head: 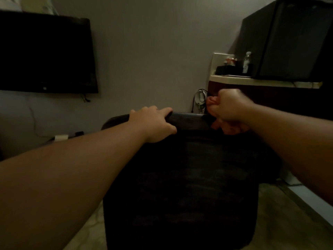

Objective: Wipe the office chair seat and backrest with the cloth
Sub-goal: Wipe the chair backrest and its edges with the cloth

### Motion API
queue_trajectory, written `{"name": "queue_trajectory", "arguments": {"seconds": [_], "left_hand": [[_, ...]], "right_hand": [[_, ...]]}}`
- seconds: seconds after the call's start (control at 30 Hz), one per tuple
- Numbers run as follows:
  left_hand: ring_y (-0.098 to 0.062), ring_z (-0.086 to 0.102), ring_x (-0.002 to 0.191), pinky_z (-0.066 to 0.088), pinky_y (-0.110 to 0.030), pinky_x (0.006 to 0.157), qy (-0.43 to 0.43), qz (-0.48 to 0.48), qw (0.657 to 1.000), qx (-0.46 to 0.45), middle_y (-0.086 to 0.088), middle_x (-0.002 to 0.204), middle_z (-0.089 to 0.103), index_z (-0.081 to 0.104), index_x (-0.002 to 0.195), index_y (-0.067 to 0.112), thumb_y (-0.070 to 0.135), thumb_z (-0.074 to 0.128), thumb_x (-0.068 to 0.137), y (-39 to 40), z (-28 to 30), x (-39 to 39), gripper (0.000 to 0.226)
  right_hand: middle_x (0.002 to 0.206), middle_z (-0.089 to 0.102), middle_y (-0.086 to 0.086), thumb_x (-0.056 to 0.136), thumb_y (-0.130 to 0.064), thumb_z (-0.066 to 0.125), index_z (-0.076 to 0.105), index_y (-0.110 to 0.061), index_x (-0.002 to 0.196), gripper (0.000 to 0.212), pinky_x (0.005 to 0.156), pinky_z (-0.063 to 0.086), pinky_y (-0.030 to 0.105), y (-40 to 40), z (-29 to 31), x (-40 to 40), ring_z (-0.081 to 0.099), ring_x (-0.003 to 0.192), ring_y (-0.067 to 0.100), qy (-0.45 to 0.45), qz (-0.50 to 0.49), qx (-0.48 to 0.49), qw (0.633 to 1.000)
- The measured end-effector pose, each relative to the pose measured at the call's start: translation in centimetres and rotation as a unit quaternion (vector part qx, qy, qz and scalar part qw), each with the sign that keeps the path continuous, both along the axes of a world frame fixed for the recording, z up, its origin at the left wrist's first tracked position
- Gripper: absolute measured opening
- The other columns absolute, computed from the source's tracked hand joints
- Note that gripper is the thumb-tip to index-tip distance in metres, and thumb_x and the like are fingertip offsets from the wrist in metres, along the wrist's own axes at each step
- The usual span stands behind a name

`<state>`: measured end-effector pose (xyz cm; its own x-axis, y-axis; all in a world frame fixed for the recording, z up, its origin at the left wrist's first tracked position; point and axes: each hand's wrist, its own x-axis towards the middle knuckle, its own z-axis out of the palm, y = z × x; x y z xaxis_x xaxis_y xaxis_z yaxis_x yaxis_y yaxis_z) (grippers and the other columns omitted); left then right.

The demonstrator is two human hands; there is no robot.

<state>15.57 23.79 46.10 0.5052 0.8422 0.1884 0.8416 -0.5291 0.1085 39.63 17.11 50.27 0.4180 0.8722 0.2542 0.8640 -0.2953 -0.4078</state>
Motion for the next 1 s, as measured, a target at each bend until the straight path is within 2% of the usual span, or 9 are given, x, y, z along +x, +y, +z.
{"name": "queue_trajectory", "arguments": {"seconds": [0.1, 0.2, 0.27, 0.37, 0.47, 0.6, 0.7, 0.83, 1.0], "left_hand": [[-0.032, 0.046, 0.139, 0.036, -0.058, 0.114, 0.004, -0.009, 1.000, -0.008, -0.002, 0.154, 0.046, 0.021, 0.161, 0.050, 0.075, 0.048, 0.079, 0.1, 0.0, -0.6, 0.089], [-0.030, 0.044, 0.143, 0.039, -0.047, 0.117, -0.054, -0.036, 0.997, -0.038, -0.003, 0.161, 0.042, 0.022, 0.163, 0.045, 0.065, 0.061, 0.085, 0.5, 0.7, -2.2, 0.089], [-0.030, 0.043, 0.144, 0.039, -0.044, 0.117, -0.098, -0.018, 0.995, -0.027, -0.005, 0.162, 0.041, 0.029, 0.163, 0.040, 0.066, 0.060, 0.084, 0.8, 1.0, -3.7, 0.089], [-0.028, 0.057, 0.127, 0.049, -0.046, 0.105, -0.084, 0.046, 0.995, 0.006, -0.004, 0.146, 0.057, 0.051, 0.148, 0.038, 0.076, 0.048, 0.073, 1.5, 0.4, -6.4, 0.083], [-0.018, 0.060, 0.106, 0.050, -0.036, 0.087, -0.141, 0.036, 0.989, -0.021, -0.001, 0.133, 0.064, 0.057, 0.141, 0.036, 0.064, 0.058, 0.090, 1.7, -0.9, -8.2, 0.058], [-0.024, 0.055, 0.127, 0.042, -0.033, 0.097, -0.201, 0.009, 0.979, -0.023, -0.005, 0.152, 0.055, 0.049, 0.155, 0.031, 0.048, 0.063, 0.099, 1.9, -2.4, -8.7, 0.060], [-0.017, 0.051, 0.115, 0.041, -0.033, 0.091, -0.231, 0.012, 0.972, -0.047, -0.006, 0.149, 0.055, 0.048, 0.155, 0.032, 0.045, 0.062, 0.100, 2.5, -3.0, -9.0, 0.058], [-0.014, 0.050, 0.116, 0.042, -0.033, 0.094, -0.257, -0.003, 0.965, -0.051, -0.002, 0.149, 0.055, 0.049, 0.154, 0.035, 0.041, 0.064, 0.100, 2.4, -3.3, -9.9, 0.057], [-0.024, 0.052, 0.129, 0.042, -0.038, 0.104, -0.257, -0.001, 0.966, -0.023, -0.005, 0.149, 0.055, 0.051, 0.154, 0.030, 0.042, 0.064, 0.096, 2.5, -3.7, -9.1, 0.060]], "right_hand": [[0.094, 0.069, 0.004, 0.098, -0.041, 0.072, 0.061, -0.023, 0.106, 0.023, 0.068, 0.067, 0.041, 0.1, -1.3, -1.3, 0.075, 0.077, 0.020, -0.078, 0.050, -0.008, 0.996], [0.096, 0.070, 0.005, 0.095, -0.043, 0.075, 0.063, -0.024, 0.102, 0.024, 0.073, 0.067, 0.044, -1.3, -1.9, 0.0, 0.074, 0.079, 0.021, -0.053, 0.033, -0.049, 0.997], [0.096, 0.069, 0.007, 0.095, -0.042, 0.074, 0.062, -0.022, 0.106, 0.026, 0.073, 0.067, 0.045, -1.3, -1.6, 0.6, 0.074, 0.079, 0.023, -0.043, -0.009, -0.029, 0.999], [0.098, 0.063, 0.003, 0.096, -0.045, 0.072, 0.055, -0.021, 0.116, 0.035, 0.070, 0.065, 0.043, -0.6, -2.3, -1.1, 0.070, 0.079, 0.022, -0.074, 0.004, 0.028, 0.997], [0.097, 0.064, 0.001, 0.096, -0.047, 0.071, 0.049, -0.028, 0.110, 0.033, 0.067, 0.066, 0.044, -0.7, -3.7, -1.9, 0.070, 0.078, 0.020, -0.101, 0.059, 0.003, 0.993], [0.097, 0.064, 0.003, 0.097, -0.047, 0.069, 0.051, -0.027, 0.111, 0.031, 0.062, 0.062, 0.040, -0.5, -3.0, -1.5, 0.069, 0.076, 0.021, -0.110, 0.013, 0.013, 0.994], [0.098, 0.062, 0.004, 0.100, -0.045, 0.065, 0.051, -0.027, 0.110, 0.025, 0.064, 0.059, 0.042, 0.2, -3.2, -3.4, 0.065, 0.078, 0.022, -0.123, 0.018, 0.070, 0.990], [0.096, 0.069, 0.004, 0.098, -0.043, 0.069, 0.056, -0.032, 0.101, 0.018, 0.067, 0.067, 0.050, -0.8, -3.5, -3.2, 0.076, 0.074, 0.024, -0.035, 0.079, -0.009, 0.996], [0.096, 0.063, 0.005, 0.101, -0.046, 0.062, 0.053, -0.029, 0.104, 0.019, 0.066, 0.065, 0.046, 0.3, -1.5, -4.6, 0.070, 0.074, 0.024, -0.120, 0.037, 0.067, 0.990]]}}
